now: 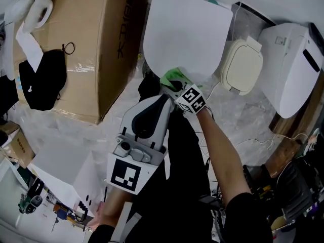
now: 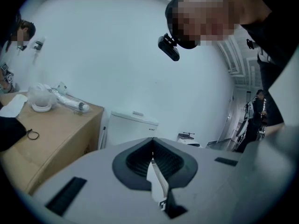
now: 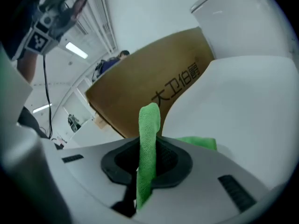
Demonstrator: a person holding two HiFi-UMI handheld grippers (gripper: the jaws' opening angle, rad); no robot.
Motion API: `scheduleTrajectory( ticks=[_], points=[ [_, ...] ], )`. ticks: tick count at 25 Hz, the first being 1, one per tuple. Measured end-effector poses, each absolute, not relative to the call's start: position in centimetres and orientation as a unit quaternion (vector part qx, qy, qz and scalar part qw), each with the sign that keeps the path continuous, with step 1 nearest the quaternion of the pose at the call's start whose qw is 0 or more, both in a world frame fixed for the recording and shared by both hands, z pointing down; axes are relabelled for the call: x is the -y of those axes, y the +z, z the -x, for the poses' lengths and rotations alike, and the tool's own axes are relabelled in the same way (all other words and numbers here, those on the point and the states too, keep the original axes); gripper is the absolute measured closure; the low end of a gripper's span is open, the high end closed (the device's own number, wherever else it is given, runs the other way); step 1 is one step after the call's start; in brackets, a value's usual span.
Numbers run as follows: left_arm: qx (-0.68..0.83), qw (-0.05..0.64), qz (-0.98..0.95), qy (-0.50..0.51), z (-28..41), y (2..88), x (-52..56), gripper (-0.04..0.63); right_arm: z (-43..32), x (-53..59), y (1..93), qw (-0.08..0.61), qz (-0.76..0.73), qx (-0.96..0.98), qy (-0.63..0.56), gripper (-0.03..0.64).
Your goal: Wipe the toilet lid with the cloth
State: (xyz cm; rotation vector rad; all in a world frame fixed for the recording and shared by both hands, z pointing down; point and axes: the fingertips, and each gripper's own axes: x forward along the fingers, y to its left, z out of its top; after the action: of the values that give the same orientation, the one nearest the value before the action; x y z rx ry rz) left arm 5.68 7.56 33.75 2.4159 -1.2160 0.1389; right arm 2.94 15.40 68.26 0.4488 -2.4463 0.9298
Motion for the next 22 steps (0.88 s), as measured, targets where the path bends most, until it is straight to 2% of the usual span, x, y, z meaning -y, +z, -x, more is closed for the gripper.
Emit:
scheduleTrajectory(
  ticks=[5,10,12,15,18,22],
  points=[
    [0.422,0.217,-0.879,0.055,-6.1,33.8,-6.3,0.588,-7.8,-7.3,61.7,0.055,-0.315,0.871,0.372,0.563],
    [0.398,0.221,-0.889,0.055,-6.8,33.8,-3.6,0.588,-21.3,1.5,58.6,-0.119,-0.524,0.75,0.386,0.563],
    [0.39,0.221,-0.892,0.058,-7.0,34.0,-2.5,0.588,-27.0,4.1,58.3,-0.157,-0.596,0.694,0.373,0.563],
    [0.381,0.223,-0.895,0.064,-7.0,34.6,-0.8,0.588,-32.9,7.4,58.8,-0.15,-0.663,0.648,0.344,0.563],
    [0.376,0.23,-0.895,0.069,-6.9,35.3,0.9,0.588,-36.2,10.2,60.6,-0.094,-0.699,0.629,0.326,0.563],
    [0.37,0.235,-0.896,0.075,-7.0,36.1,2.9,0.588,-36.6,13.9,63.8,-0.012,-0.693,0.636,0.339,0.563]
  ],
)
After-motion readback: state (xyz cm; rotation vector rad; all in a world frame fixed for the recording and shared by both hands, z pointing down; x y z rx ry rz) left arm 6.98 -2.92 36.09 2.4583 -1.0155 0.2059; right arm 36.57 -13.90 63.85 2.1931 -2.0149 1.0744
